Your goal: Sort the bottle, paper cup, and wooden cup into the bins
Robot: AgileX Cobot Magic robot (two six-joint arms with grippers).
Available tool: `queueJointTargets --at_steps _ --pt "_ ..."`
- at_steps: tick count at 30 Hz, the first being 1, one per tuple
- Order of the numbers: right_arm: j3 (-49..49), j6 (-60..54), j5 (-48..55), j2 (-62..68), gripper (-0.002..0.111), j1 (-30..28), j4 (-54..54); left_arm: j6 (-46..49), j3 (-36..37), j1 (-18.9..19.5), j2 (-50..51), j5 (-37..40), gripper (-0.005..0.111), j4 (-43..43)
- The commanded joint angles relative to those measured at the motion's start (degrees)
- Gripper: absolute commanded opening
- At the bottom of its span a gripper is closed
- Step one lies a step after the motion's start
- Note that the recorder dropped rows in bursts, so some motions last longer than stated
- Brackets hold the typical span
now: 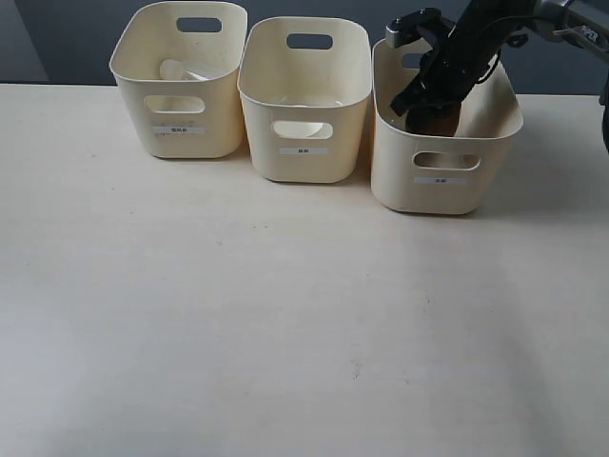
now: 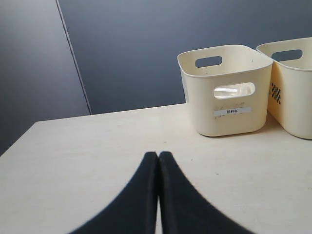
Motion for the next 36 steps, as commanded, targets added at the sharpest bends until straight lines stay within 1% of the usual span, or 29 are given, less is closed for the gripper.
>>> queueJointTargets --at_steps 1,9,11,12,13,14,15,16,22,29,31,33,36 --pt "-0.51 0.04 -0.76 -0.1 -0.001 -0.27 0.09 -0.1 0.1 0.03 -0.28 -0.4 0.0 0.0" --pt "-0.51 0.04 -0.05 0.13 -0.001 -0.27 -0.3 -0.1 0.1 0.03 -0.28 -0.4 0.0 0.0" --pt "-0.51 0.04 -0.05 0.13 0.009 -0.27 -0.3 -0.1 0.1 0.03 -0.28 -0.4 0.0 0.0" --pt "-0.51 0.04 -0.05 0.13 0.025 -0.27 -0.3 -0.1 0.1 0.03 -0.28 -0.4 0.0 0.0" --pt "-0.51 0.17 0.06 0.13 0.032 -0.27 -0.3 -0.1 0.1 0.03 -0.28 -0.4 0.0 0.0" --pt "-0.51 0.58 0.06 0.13 0.043 -0.27 -0.18 -0.1 0.1 0.03 -0.28 -0.4 0.0 0.0" --pt "-0.51 0.71 0.06 0.13 0.052 -0.27 -0.18 -0.1 0.1 0.03 -0.28 -0.4 0.0 0.0" --pt "-0.51 0.79 0.06 0.13 0.057 -0.27 -0.18 -0.1 0.1 0.03 -0.28 -0.4 0.0 0.0" --pt "-0.51 0.97 0.06 -0.38 0.057 -0.27 0.15 -0.1 0.1 0.03 -0.28 -0.4 0.0 0.0" --pt "-0.51 1.1 5.06 -9.21 0.057 -0.27 2.65 -0.1 0.1 0.03 -0.28 -0.4 0.0 0.0" --pt "-0.27 2.84 5.06 -13.09 0.05 -0.27 2.52 -0.1 0.1 0.03 -0.28 -0.4 0.0 0.0" --pt "0.52 3.87 5.06 -16.4 0.035 -0.27 2.52 -0.1 0.1 0.03 -0.28 -0.4 0.0 0.0" --pt "2.92 3.87 5.06 -21.63 0.006 -0.27 2.99 -0.1 0.1 0.03 -0.28 -0.4 0.0 0.0"
